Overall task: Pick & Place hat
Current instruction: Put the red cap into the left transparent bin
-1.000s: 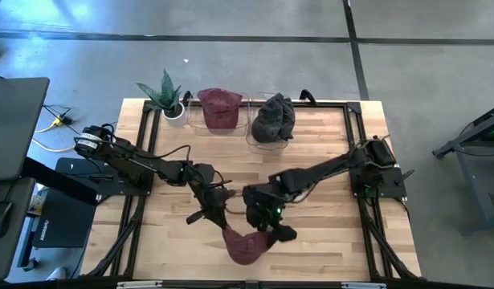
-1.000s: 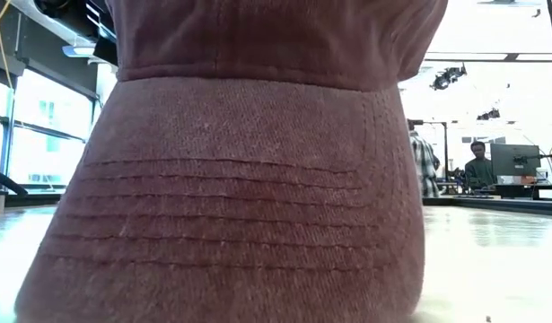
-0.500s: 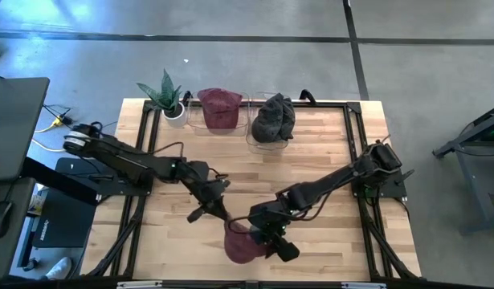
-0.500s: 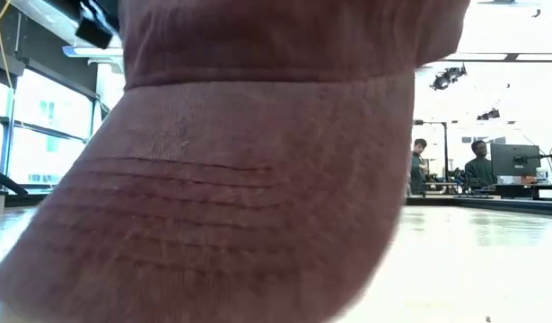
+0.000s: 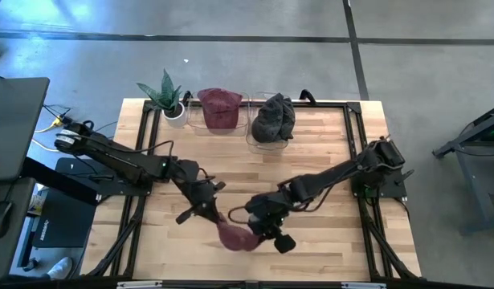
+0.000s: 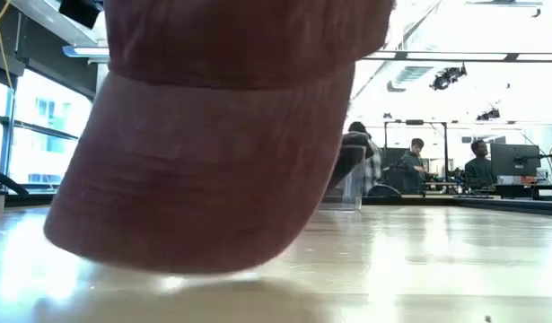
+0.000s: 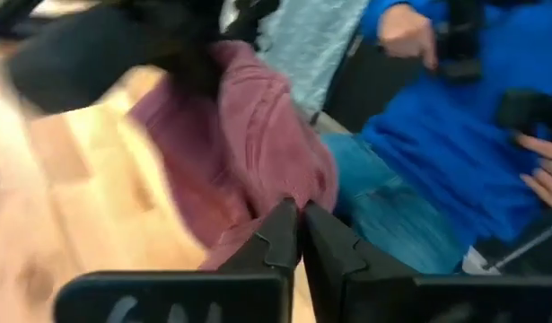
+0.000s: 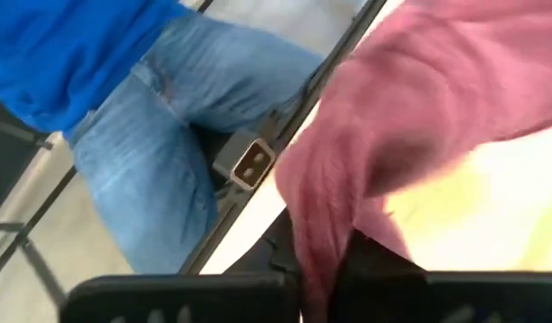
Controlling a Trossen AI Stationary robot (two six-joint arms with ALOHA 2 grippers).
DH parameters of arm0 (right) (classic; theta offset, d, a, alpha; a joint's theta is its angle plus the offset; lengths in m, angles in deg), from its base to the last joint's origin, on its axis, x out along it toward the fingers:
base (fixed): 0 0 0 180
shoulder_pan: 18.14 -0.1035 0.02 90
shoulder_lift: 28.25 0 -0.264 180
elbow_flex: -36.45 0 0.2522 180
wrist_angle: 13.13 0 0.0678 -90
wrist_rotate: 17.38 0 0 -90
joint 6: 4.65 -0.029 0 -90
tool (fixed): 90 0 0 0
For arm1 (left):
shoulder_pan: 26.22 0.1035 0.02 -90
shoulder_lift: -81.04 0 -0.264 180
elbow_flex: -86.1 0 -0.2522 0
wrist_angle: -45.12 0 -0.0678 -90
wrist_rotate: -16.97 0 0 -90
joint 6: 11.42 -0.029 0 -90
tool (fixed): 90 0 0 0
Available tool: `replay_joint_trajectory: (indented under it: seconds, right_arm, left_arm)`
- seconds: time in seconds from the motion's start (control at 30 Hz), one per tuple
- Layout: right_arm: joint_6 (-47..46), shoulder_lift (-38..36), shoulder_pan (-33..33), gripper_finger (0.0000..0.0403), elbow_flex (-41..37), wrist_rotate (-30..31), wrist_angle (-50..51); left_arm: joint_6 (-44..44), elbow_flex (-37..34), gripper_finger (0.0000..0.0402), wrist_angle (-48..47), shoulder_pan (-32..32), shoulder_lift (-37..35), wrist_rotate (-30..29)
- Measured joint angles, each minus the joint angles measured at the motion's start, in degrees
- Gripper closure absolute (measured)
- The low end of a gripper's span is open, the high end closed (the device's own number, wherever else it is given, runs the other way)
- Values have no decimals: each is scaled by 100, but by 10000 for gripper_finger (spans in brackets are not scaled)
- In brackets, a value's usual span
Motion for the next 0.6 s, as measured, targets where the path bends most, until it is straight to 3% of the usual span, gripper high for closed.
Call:
replay_joint_trajectory:
  seconds: [0.1, 0.27, 0.43, 0.6]
  right_arm:
    - [138, -107, 131, 399, 0, 1, -19]
    - [84, -116, 313, 395, 2, 49, -60]
    - [92, -120, 401, 396, 2, 218, -112]
    - [125, -122, 423, 399, 2, 228, -127]
  left_arm:
    - [-168, 2, 352, 355, -4, 64, 199]
    - [-64, 4, 244, 605, -2, 91, -2]
    - [105, 4, 138, 701, -6, 372, -729]
    - [185, -1, 86, 898, 3, 723, -1694]
